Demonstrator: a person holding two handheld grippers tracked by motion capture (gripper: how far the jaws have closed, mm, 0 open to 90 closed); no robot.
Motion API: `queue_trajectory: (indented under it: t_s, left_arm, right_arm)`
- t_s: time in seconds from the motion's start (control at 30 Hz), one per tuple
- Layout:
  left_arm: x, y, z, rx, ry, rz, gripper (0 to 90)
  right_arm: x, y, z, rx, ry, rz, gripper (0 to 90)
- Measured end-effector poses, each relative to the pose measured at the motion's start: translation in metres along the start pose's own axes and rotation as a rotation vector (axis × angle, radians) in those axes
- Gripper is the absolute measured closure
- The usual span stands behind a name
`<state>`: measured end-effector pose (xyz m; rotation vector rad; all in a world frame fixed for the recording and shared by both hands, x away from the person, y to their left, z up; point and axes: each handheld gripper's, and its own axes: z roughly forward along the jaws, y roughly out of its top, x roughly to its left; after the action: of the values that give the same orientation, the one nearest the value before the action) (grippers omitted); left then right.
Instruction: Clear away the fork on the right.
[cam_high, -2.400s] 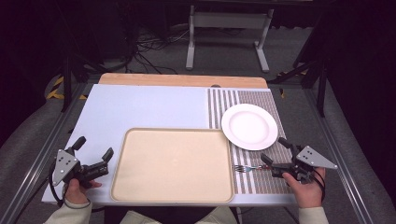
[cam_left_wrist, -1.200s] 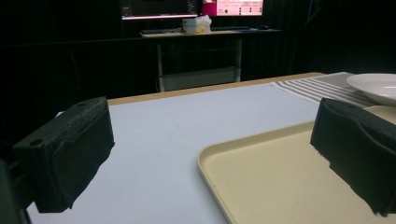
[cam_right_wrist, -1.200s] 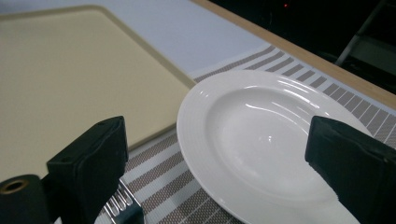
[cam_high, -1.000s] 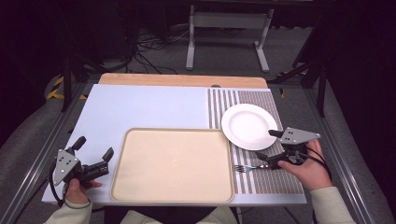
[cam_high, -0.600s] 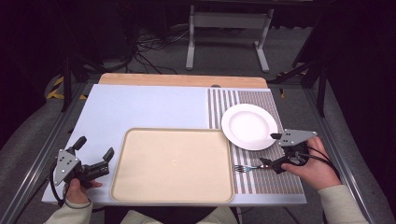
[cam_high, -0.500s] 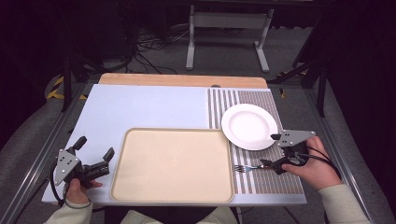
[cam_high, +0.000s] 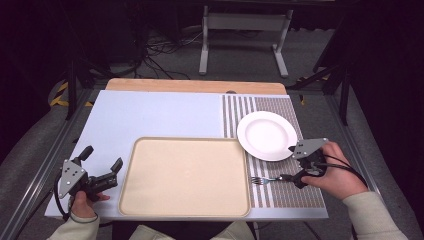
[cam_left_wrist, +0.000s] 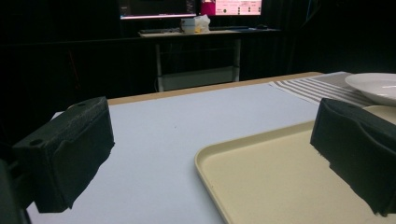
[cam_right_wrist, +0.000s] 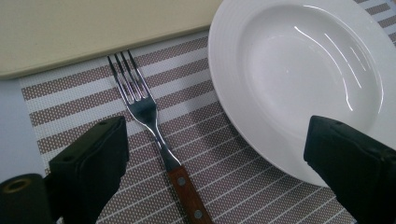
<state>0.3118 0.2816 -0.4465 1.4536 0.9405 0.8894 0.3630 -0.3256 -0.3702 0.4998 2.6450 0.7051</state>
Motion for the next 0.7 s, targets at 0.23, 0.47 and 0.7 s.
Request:
queue_trajectory:
  t_s: [0.23, 0.47, 0.7]
  left_arm:
    - [0.0, 0.0, 0.0, 0.003, -0.002, -0.001, 0.0]
    - [0.0, 0.0, 0.0, 0.004, -0.002, -0.001, 0.0]
    - [0.0, 0.0, 0.0, 0.004, -0.002, -0.001, 0.0]
  right_arm:
    - [-0.001, 0.004, 0.003, 0.071, 0.025, -0.035, 7.7]
    - [-0.001, 0.007, 0.007, 0.115, 0.044, -0.063, 8.0]
    - [-0.001, 0.009, 0.013, 0.158, 0.06, -0.079, 9.8]
